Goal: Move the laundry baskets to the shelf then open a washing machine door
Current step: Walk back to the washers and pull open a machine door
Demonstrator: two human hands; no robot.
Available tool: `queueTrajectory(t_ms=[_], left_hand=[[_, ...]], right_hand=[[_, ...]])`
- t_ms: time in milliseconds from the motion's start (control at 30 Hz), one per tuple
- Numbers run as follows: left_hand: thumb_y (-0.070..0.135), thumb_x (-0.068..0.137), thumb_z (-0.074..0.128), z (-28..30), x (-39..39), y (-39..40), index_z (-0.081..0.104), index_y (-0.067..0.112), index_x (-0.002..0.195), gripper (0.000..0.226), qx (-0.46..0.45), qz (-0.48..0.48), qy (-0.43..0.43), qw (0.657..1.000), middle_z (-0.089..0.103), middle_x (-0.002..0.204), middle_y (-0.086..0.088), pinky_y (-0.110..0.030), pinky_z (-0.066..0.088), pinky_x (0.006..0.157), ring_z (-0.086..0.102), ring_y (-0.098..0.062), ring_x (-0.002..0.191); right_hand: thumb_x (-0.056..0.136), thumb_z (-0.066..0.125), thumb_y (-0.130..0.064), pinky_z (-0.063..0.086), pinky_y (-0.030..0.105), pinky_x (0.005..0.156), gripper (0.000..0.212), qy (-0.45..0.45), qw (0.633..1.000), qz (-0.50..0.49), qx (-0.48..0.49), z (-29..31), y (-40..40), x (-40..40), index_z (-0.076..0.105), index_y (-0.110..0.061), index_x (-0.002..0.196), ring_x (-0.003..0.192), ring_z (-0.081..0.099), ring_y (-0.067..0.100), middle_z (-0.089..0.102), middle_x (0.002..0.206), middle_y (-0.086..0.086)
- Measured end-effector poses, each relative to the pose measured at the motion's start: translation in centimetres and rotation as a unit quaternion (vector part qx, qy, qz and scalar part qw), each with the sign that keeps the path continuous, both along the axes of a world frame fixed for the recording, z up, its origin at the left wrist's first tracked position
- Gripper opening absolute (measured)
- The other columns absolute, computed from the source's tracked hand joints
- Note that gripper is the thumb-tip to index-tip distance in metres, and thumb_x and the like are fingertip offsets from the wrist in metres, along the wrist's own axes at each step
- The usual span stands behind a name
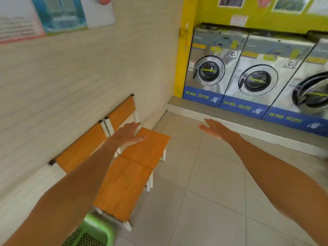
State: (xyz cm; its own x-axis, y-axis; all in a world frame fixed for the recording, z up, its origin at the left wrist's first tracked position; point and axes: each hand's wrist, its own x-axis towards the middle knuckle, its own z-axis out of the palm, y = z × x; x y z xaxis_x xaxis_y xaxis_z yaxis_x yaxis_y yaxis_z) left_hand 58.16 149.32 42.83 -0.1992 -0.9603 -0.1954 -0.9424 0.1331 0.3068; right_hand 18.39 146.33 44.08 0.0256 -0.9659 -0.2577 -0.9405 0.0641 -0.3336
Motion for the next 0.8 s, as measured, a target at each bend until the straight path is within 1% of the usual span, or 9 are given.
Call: queueTrajectory(t_ms=[67,167,233,300,400,500,533,733,800], left_hand=[[0.071,0.086,0.048,1.2,-5.3,-2.3,0.012,0.032,0.156,0.088,-0.006,-0.025,-0.002,1.000,0.011,0.166,0.002,-0.044,0.019,0.120,0.012,-0.021,0.152],[0.075,0.084,0.045,2.6,-12.5,-5.6,0.012,0.032,0.156,0.090,-0.013,-0.069,-0.012,0.997,0.011,0.166,0.002,-0.047,0.019,0.120,0.012,-0.022,0.152],[0.071,0.087,0.046,3.8,-17.2,-7.3,0.014,0.029,0.156,0.087,-0.039,-0.098,-0.018,0.994,0.017,0.164,-0.001,-0.047,0.022,0.119,0.018,-0.024,0.150],[0.065,0.091,0.047,4.9,-21.4,-9.2,0.015,0.024,0.156,0.084,-0.063,-0.115,-0.025,0.991,0.016,0.165,-0.003,-0.046,0.023,0.118,0.020,-0.025,0.150],[0.071,0.086,0.045,5.6,-26.2,-12.7,0.019,0.025,0.155,0.087,-0.078,-0.143,-0.028,0.986,0.021,0.163,-0.002,-0.046,0.030,0.114,0.026,-0.026,0.147],[0.071,0.085,0.048,5.0,-30.1,-16.7,0.023,0.023,0.153,0.087,-0.071,-0.154,-0.027,0.985,0.027,0.160,-0.004,-0.047,0.033,0.112,0.031,-0.028,0.145],[0.070,0.086,0.049,4.8,-31.3,-18.2,0.023,0.021,0.153,0.086,-0.069,-0.159,-0.026,0.985,0.027,0.160,-0.005,-0.047,0.033,0.112,0.030,-0.028,0.145],[0.068,0.087,0.050,3.9,-36.3,-30.0,0.019,0.023,0.156,0.088,-0.062,-0.162,-0.019,0.985,0.019,0.164,-0.004,-0.047,0.025,0.117,0.021,-0.026,0.149],[0.068,0.087,0.050,4.3,-37.9,-34.7,0.020,0.023,0.155,0.087,-0.069,-0.160,-0.018,0.985,0.020,0.164,-0.003,-0.047,0.024,0.116,0.021,-0.026,0.149]], right_hand=[[0.089,0.036,-0.069,0.019,0.047,0.120,0.083,0.020,0.999,-0.017,-0.018,1.7,-0.3,-6.0,0.023,-0.018,0.154,0.148,0.023,0.026,0.021,0.161,0.007],[0.087,0.038,-0.072,0.020,0.047,0.119,0.087,0.028,0.997,-0.061,-0.032,3.2,-0.5,-14.7,0.025,-0.017,0.153,0.147,0.024,0.027,0.023,0.161,0.008],[0.088,0.039,-0.070,0.022,0.048,0.118,0.085,0.039,0.994,-0.088,-0.044,4.1,-0.8,-19.7,0.025,-0.017,0.153,0.147,0.025,0.028,0.022,0.161,0.008],[0.092,0.041,-0.064,0.024,0.047,0.118,0.080,0.048,0.993,-0.097,-0.053,5.0,-1.2,-23.5,0.025,-0.015,0.153,0.147,0.024,0.030,0.021,0.161,0.009],[0.091,0.044,-0.062,0.024,0.047,0.116,0.079,0.037,0.990,-0.117,-0.063,5.7,-2.6,-27.5,0.026,-0.015,0.153,0.146,0.026,0.031,0.023,0.161,0.008],[0.080,0.037,-0.079,0.026,0.052,0.116,0.095,0.035,0.991,-0.118,-0.059,5.5,-5.5,-30.3,0.024,-0.020,0.153,0.146,0.027,0.030,0.024,0.161,0.007],[0.080,0.036,-0.079,0.026,0.053,0.116,0.095,0.035,0.991,-0.118,-0.054,5.3,-6.8,-31.0,0.024,-0.021,0.153,0.146,0.027,0.030,0.024,0.161,0.007],[0.091,0.044,-0.062,0.024,0.049,0.118,0.079,0.041,0.992,-0.112,-0.050,4.5,-18.4,-33.7,0.024,-0.018,0.153,0.147,0.024,0.027,0.023,0.161,0.007],[0.093,0.043,-0.060,0.024,0.047,0.117,0.076,0.024,0.992,-0.116,-0.047,4.8,-23.0,-34.6,0.024,-0.018,0.154,0.147,0.025,0.028,0.023,0.161,0.007]])
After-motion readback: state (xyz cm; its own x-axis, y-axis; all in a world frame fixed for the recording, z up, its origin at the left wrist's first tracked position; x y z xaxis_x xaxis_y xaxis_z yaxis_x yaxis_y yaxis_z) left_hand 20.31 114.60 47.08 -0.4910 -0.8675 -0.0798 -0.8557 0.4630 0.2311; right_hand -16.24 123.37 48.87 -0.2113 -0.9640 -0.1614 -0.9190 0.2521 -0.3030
